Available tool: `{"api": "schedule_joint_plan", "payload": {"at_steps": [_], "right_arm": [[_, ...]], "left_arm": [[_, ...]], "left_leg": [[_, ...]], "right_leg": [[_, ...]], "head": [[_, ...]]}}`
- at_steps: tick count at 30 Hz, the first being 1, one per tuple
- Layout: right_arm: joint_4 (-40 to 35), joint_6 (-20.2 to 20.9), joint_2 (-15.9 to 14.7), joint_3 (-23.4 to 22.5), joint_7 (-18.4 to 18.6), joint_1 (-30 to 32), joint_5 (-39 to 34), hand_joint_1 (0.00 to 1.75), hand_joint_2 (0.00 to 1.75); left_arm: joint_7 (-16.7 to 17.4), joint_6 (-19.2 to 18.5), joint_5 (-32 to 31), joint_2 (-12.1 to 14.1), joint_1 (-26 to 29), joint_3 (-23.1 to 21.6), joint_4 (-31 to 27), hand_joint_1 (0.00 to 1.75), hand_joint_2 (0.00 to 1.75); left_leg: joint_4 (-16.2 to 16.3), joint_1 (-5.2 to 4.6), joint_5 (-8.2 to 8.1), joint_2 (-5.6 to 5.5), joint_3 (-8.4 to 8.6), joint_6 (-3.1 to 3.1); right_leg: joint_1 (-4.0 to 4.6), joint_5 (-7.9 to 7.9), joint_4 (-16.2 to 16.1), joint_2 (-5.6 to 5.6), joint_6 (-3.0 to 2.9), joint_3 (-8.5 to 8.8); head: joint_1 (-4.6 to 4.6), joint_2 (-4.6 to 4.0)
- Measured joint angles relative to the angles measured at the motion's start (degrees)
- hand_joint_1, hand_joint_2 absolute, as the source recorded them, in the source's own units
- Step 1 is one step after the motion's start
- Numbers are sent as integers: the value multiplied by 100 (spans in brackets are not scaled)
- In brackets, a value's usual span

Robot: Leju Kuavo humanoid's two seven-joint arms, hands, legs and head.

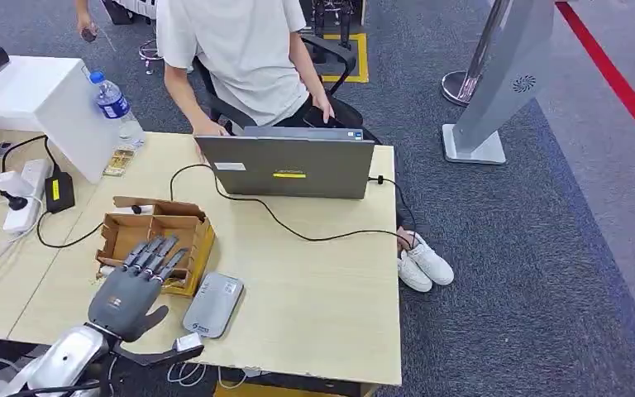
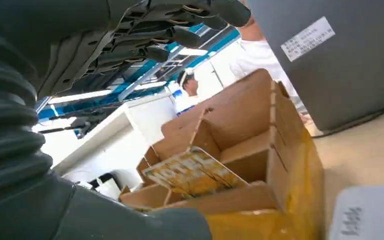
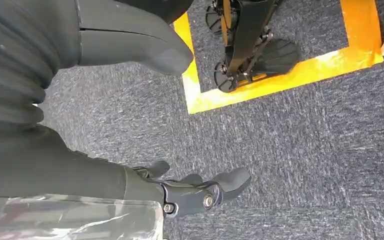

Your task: Pass the card to the sensor for recognition and then transmit it.

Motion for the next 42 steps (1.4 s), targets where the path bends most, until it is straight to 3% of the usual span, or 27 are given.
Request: {"api": "schedule_joint_plan", "payload": {"at_steps": [18,25,42], "right_arm": [[0,4,-2,0,33,-4,68,0,175],[0,13,-2,0,33,-6,105,0,175],[0,37,-2,0,63,-8,223,0,175]], "left_arm": [[155,44,-50,-217,-69,-149,219,0,175],[411,221,-173,-306,-117,-145,321,0,175],[568,308,-182,-542,-255,236,588,0,175]], "left_leg": [[0,0,0,0,1,0],[0,0,0,0,1,0],[0,0,0,0,1,0]], "right_leg": [[0,0,0,0,0,0],[0,0,0,-1,0,1],[0,0,0,-1,0,2]], "head": [[2,0],[2,0],[0,0]]}}
